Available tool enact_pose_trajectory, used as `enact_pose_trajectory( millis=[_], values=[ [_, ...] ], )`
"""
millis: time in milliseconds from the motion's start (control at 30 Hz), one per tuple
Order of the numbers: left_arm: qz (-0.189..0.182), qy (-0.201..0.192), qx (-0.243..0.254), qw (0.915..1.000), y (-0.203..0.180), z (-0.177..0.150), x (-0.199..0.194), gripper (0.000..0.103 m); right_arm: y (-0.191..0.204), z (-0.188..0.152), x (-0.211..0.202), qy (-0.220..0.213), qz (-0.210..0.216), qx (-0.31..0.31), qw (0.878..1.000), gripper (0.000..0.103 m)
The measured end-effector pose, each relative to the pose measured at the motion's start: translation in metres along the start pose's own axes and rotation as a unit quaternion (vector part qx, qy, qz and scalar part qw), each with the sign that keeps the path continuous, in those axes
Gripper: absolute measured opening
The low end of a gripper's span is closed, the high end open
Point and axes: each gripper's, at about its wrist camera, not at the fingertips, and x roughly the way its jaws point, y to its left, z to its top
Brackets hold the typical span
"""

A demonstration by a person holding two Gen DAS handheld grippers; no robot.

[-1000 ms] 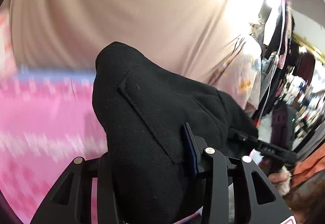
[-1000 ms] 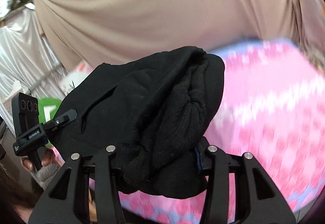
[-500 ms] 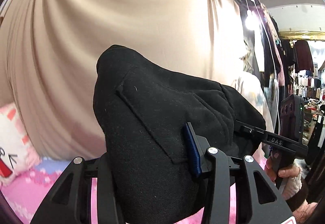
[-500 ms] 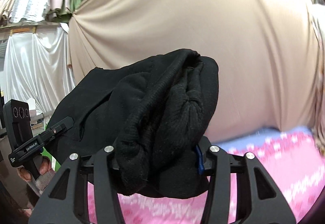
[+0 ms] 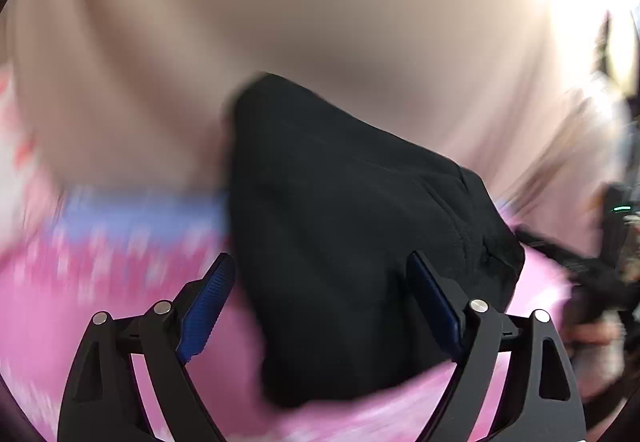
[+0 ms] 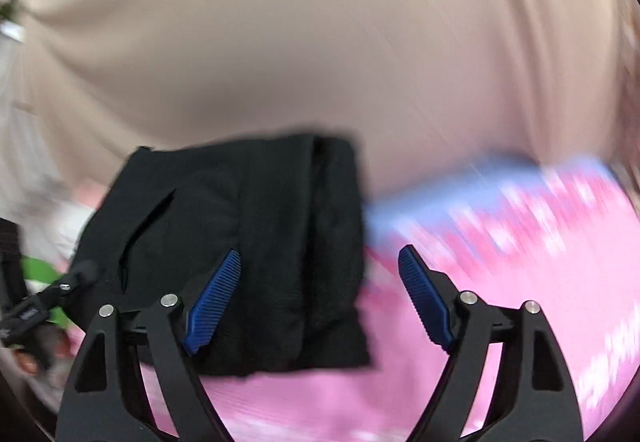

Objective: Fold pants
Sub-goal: 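Lower the folded pants onto the bed and open both grippers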

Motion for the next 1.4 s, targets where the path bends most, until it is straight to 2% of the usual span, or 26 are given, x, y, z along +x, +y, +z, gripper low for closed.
enact_pose_trajectory(
  millis=[33, 100, 167, 267, 367, 433, 500, 567, 633, 700, 767, 833, 900, 967, 1000, 1033, 1067, 1133, 1267, 1333, 1400],
  values=[
    [0.007, 0.035, -0.016, 0.9992, 0.013, -0.017, 0.02, 0.075, -0.017, -0.019, 0.013, 0.025, 0.002, 0.021, 0.999, 0.078],
    [0.0, 0.075, -0.044, 0.9962, 0.032, -0.05, 0.041, 0.074, -0.036, -0.041, 0.021, 0.049, 0.018, 0.055, 0.997, 0.078],
    [0.0, 0.077, -0.055, 0.9955, 0.038, -0.064, 0.042, 0.074, -0.044, -0.051, 0.023, 0.059, 0.027, 0.069, 0.995, 0.078],
    [-0.021, 0.078, -0.084, 0.9932, 0.042, -0.062, 0.046, 0.075, -0.038, -0.047, 0.031, 0.069, 0.06, 0.081, 0.993, 0.078],
    [-0.039, 0.08, -0.127, 0.988, 0.051, -0.053, 0.06, 0.077, -0.023, -0.038, 0.046, 0.078, 0.099, 0.1, 0.987, 0.089],
    [-0.052, 0.09, -0.153, 0.9828, 0.056, -0.055, 0.073, 0.078, -0.017, -0.034, 0.062, 0.088, 0.105, 0.106, 0.985, 0.091],
    [-0.061, 0.105, -0.179, 0.9763, 0.062, -0.055, 0.089, 0.078, -0.009, -0.031, 0.079, 0.098, 0.093, 0.098, 0.986, 0.091],
    [-0.067, 0.116, -0.189, 0.9729, 0.065, -0.056, 0.101, 0.078, 0.001, -0.033, 0.094, 0.115, 0.084, 0.08, 0.987, 0.067],
    [-0.069, 0.113, -0.178, 0.9751, 0.061, -0.051, 0.1, 0.063, 0.01, -0.031, 0.095, 0.109, 0.068, 0.056, 0.99, 0.044],
    [-0.052, 0.095, -0.149, 0.9829, 0.051, -0.044, 0.087, 0.058, 0.018, -0.022, 0.078, 0.08, 0.07, 0.038, 0.994, 0.041],
    [-0.029, 0.087, -0.123, 0.9882, 0.042, -0.04, 0.082, 0.059, 0.02, -0.022, 0.078, 0.068, 0.058, 0.017, 0.996, 0.041],
    [-0.002, 0.102, -0.107, 0.989, 0.038, -0.042, 0.092, 0.066, 0.012, -0.031, 0.098, 0.105, 0.034, 0.012, 0.994, 0.059],
    [0.007, 0.096, -0.104, 0.9899, 0.038, -0.044, 0.088, 0.067, 0.005, -0.034, 0.09, 0.097, 0.045, 0.035, 0.994, 0.06],
    [0.031, 0.081, -0.093, 0.9918, 0.034, -0.044, 0.071, 0.065, 0.008, -0.03, 0.066, 0.07, 0.036, 0.031, 0.996, 0.05],
    [0.045, 0.07, -0.081, 0.9932, 0.032, -0.043, 0.06, 0.064, 0.014, -0.027, 0.051, 0.051, 0.028, 0.017, 0.998, 0.042],
    [0.054, 0.058, -0.07, 0.9944, 0.029, -0.042, 0.049, 0.064, 0.024, -0.024, 0.037, 0.033, 0.022, -0.003, 0.999, 0.029],
    [0.061, 0.047, -0.06, 0.9952, 0.026, -0.042, 0.041, 0.065, 0.034, -0.022, 0.028, 0.02, 0.019, -0.025, 0.999, 0.026],
    [0.078, 0.029, -0.047, 0.9955, 0.019, -0.04, 0.026, 0.068, 0.047, -0.021, 0.029, 0.017, 0.01, -0.055, 0.998, 0.025],
    [0.092, 0.026, -0.028, 0.995, 0.002, -0.042, 0.02, 0.071, 0.034, -0.031, 0.086, 0.075, -0.009, -0.073, 0.994, 0.023],
    [0.115, 0.024, -0.007, 0.993, -0.009, -0.045, 0.017, 0.071, 0.024, -0.03, 0.081, 0.071, 0.013, -0.042, 0.996, 0.023],
    [0.128, 0.024, 0.012, 0.9915, -0.017, -0.052, 0.016, 0.071, 0.031, -0.028, 0.061, 0.057, 0.01, -0.037, 0.998, 0.023]
  ],
)
